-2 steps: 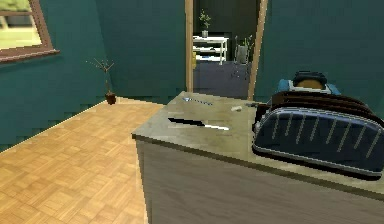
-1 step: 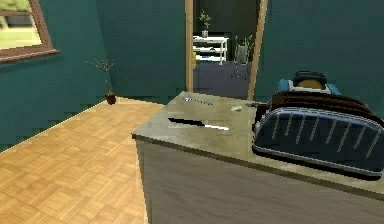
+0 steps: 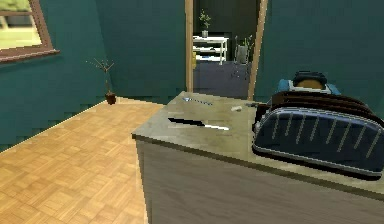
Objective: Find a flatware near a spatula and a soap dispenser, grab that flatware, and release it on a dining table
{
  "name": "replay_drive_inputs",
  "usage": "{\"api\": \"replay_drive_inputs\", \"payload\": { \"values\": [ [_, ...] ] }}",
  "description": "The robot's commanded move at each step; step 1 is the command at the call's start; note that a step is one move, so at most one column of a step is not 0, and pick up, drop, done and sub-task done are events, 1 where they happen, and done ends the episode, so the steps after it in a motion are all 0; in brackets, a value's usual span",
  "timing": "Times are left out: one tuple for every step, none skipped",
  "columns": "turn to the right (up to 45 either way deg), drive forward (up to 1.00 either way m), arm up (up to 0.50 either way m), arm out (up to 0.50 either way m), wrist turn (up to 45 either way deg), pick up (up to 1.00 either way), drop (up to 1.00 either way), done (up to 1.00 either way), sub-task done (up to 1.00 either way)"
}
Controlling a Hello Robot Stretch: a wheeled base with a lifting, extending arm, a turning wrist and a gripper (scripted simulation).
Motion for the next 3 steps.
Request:
{"api": "replay_drive_inputs", "payload": {
  "values": [
    [0.0, 0.00, 0.00, 0.00, 45.0, 0.00, 0.00, 0.00, 0.00],
    [0.0, 0.00, 0.00, 0.00, 39.0, 0.00, 0.00, 0.00, 0.00],
    [0.0, 0.00, -0.14, 0.00, 0.0, 0.00, 0.00, 0.00, 0.00]
  ]
}}
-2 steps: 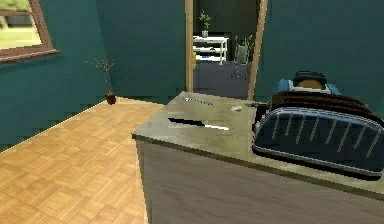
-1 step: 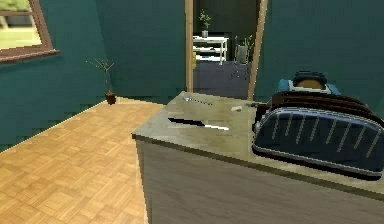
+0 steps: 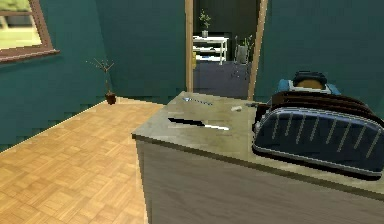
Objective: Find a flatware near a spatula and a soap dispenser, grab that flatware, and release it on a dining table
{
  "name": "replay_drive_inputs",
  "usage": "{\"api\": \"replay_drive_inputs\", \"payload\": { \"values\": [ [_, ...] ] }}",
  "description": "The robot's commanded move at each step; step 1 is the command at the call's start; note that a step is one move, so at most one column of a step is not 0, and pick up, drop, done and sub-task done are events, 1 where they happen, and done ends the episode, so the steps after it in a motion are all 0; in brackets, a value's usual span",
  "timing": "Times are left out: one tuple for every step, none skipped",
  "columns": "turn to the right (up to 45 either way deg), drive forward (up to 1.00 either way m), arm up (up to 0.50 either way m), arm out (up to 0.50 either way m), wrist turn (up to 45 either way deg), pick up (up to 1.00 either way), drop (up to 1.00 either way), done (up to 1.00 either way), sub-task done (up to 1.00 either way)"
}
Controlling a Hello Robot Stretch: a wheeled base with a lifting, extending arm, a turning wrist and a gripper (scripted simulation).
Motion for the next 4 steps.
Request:
{"api": "replay_drive_inputs", "payload": {
  "values": [
    [0.0, 0.00, 0.00, 0.00, 0.0, 1.00, 0.00, 0.00, 0.00],
    [0.0, 0.00, 0.10, 0.00, 0.0, 0.00, 0.00, 0.00, 0.00],
    [0.0, 0.00, 0.04, 0.00, 0.0, 0.00, 0.00, 0.00, 0.00],
    [0.0, 0.00, 0.00, 0.00, -45.0, 0.00, 0.00, 0.00, 0.00]
  ]
}}
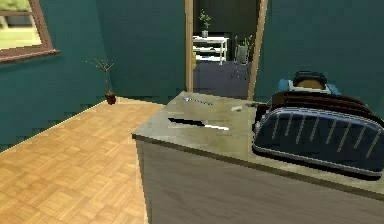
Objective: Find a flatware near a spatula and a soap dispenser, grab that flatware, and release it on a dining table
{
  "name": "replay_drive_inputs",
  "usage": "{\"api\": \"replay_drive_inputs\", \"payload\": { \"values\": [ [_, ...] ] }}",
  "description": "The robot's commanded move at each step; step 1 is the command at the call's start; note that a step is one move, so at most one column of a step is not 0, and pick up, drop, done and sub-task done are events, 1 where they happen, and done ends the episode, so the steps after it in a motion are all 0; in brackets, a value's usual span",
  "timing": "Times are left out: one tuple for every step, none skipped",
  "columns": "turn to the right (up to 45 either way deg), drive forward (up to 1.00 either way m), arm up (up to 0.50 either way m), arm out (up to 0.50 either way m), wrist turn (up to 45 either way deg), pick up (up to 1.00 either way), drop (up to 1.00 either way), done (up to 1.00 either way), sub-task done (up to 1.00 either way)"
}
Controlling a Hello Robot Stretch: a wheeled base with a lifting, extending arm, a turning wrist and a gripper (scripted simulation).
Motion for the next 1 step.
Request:
{"api": "replay_drive_inputs", "payload": {
  "values": [
    [0.0, 0.00, 0.00, 0.00, -45.0, 0.00, 0.00, 0.00, 0.00]
  ]
}}
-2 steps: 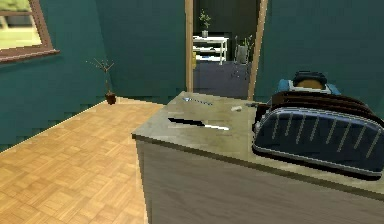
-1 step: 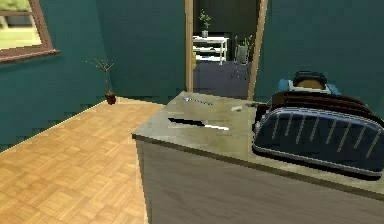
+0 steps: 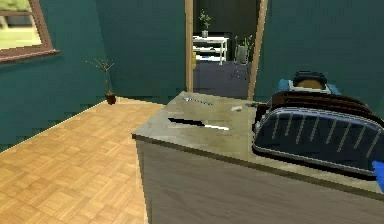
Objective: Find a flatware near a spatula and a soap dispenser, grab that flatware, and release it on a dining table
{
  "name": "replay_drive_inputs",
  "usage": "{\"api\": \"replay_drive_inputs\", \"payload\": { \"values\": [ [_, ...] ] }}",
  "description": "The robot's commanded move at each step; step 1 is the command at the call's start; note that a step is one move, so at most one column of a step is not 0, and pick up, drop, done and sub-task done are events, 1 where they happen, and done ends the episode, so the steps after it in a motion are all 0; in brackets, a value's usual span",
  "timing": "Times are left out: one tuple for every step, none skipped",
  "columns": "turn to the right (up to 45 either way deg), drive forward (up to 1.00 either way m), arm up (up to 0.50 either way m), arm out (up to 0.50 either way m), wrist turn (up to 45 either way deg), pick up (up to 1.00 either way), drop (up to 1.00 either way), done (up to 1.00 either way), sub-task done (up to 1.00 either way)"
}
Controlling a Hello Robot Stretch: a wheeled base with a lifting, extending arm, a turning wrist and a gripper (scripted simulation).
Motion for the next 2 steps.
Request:
{"api": "replay_drive_inputs", "payload": {
  "values": [
    [0.0, 0.00, 0.00, 0.00, -33.0, 0.00, 0.00, 0.00, 0.00],
    [0.0, 0.00, 0.00, -0.44, 0.0, 0.00, 0.00, 0.00, 0.00]
  ]
}}
